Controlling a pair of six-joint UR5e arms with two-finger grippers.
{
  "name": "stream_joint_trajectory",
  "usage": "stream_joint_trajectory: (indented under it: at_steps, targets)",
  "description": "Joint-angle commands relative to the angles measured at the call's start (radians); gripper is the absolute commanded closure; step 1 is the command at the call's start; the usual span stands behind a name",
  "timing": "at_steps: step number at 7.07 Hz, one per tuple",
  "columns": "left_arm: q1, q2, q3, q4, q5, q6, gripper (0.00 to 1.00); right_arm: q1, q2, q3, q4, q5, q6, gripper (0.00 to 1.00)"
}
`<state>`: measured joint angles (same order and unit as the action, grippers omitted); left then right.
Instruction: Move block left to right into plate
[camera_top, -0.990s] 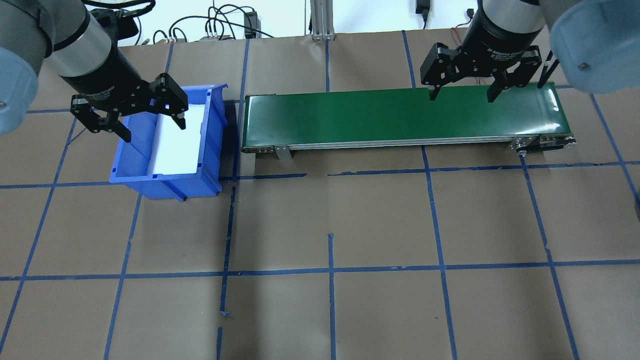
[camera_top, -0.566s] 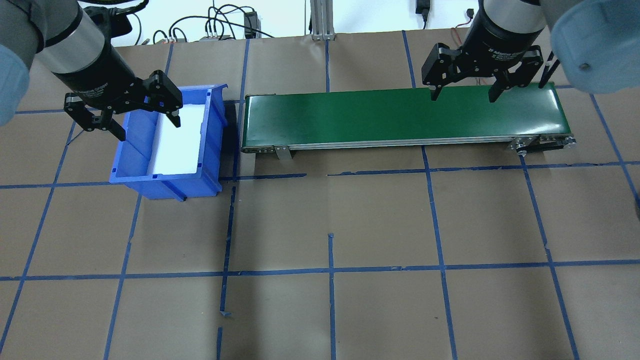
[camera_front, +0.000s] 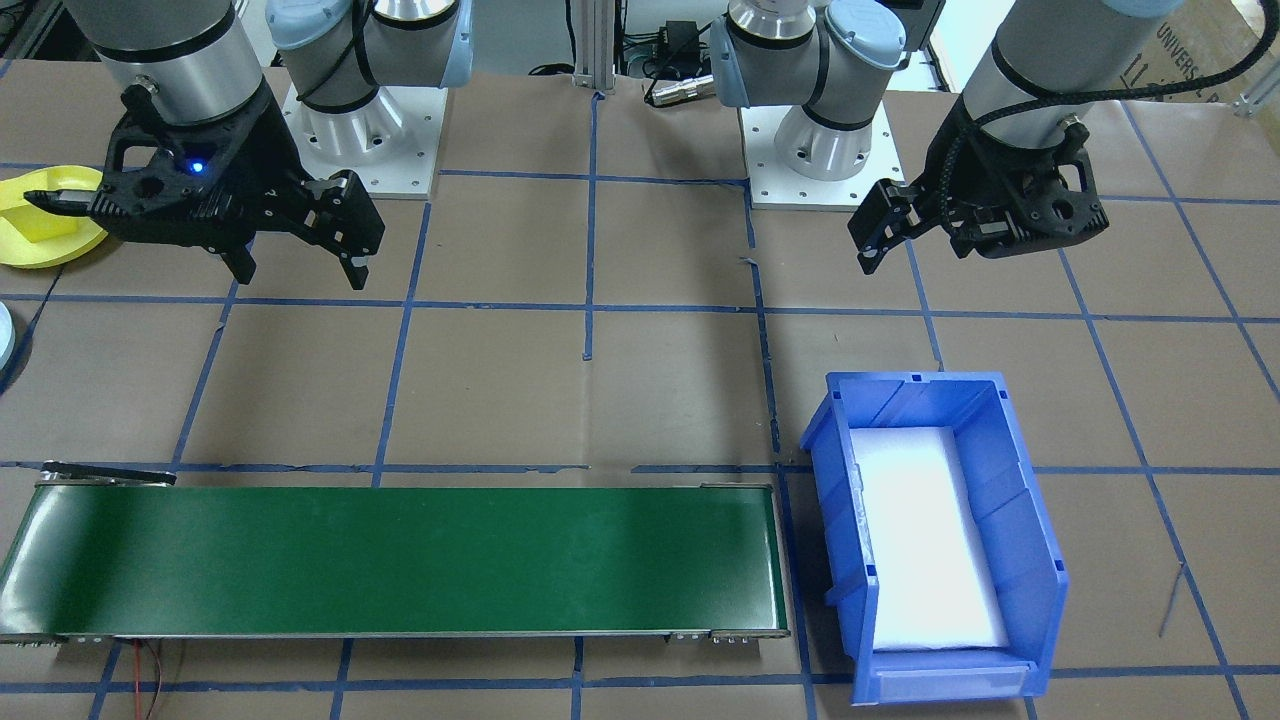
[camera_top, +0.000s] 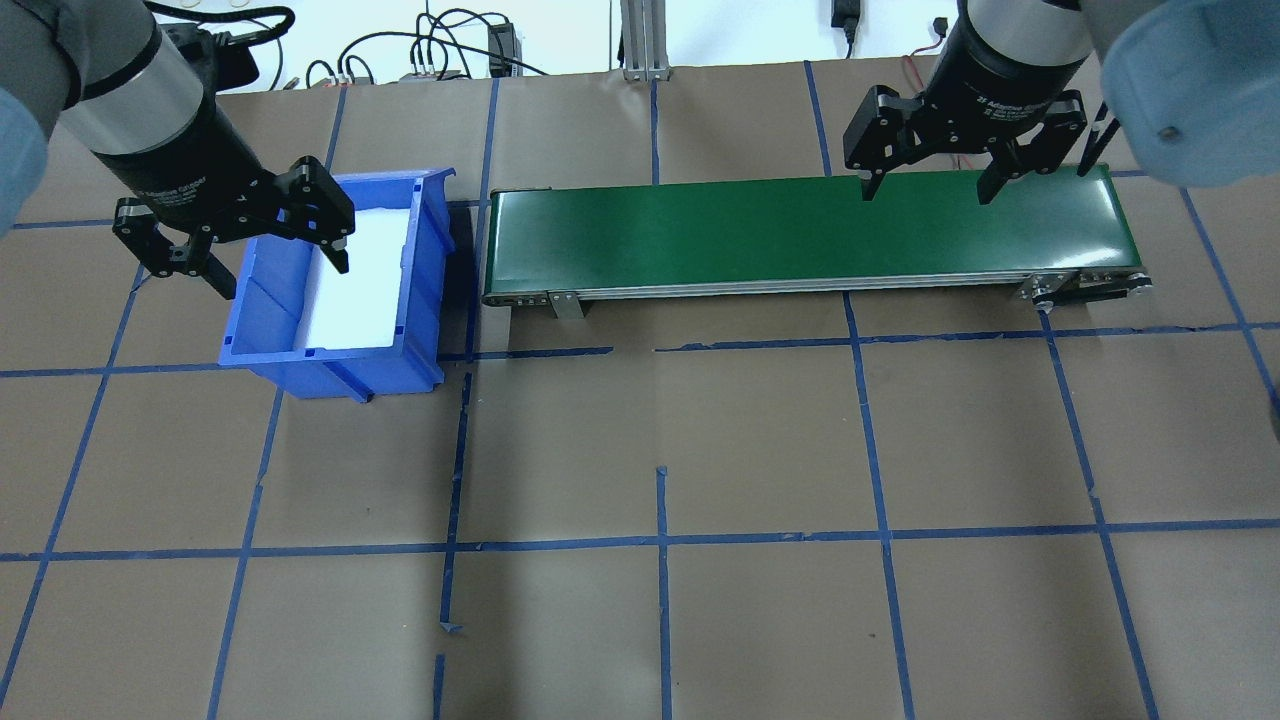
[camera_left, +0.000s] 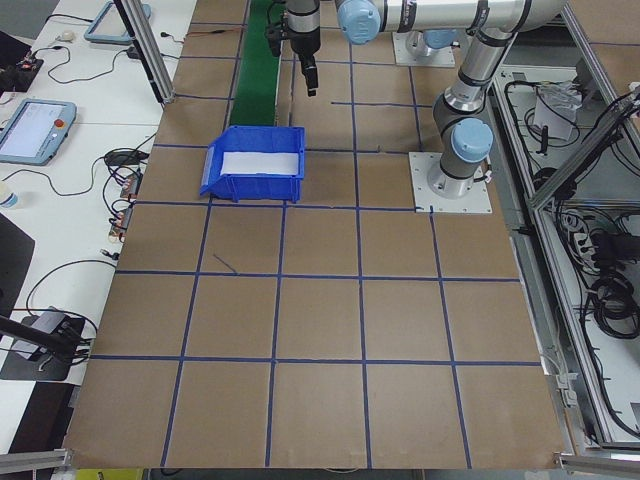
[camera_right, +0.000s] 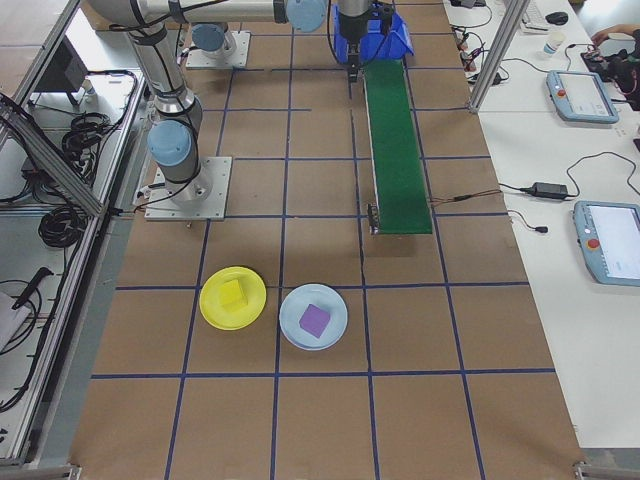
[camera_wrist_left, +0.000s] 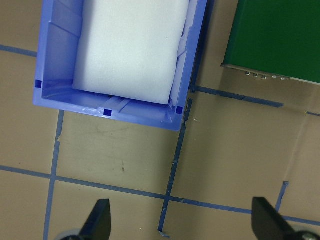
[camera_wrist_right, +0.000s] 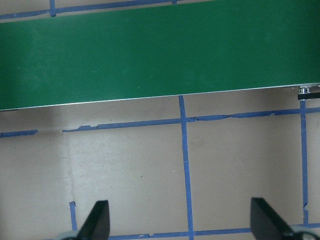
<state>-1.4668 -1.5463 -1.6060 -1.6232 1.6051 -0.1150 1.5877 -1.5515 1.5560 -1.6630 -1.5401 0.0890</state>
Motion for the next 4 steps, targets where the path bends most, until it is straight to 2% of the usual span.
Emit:
stream_joint_trajectory:
  at_steps: [1,4]
  targets:
    - [0.000,-0.001,0.000,-0.004,0.076,0.000,0.00,0.000,-0.001,0.001,0.002,0.000,0.000,0.00]
    - [-0.018,-0.006,0.000,0.026,0.052,0.040,0.00,0.000,-0.001,0.001,-0.003,0.000,0.000,0.00]
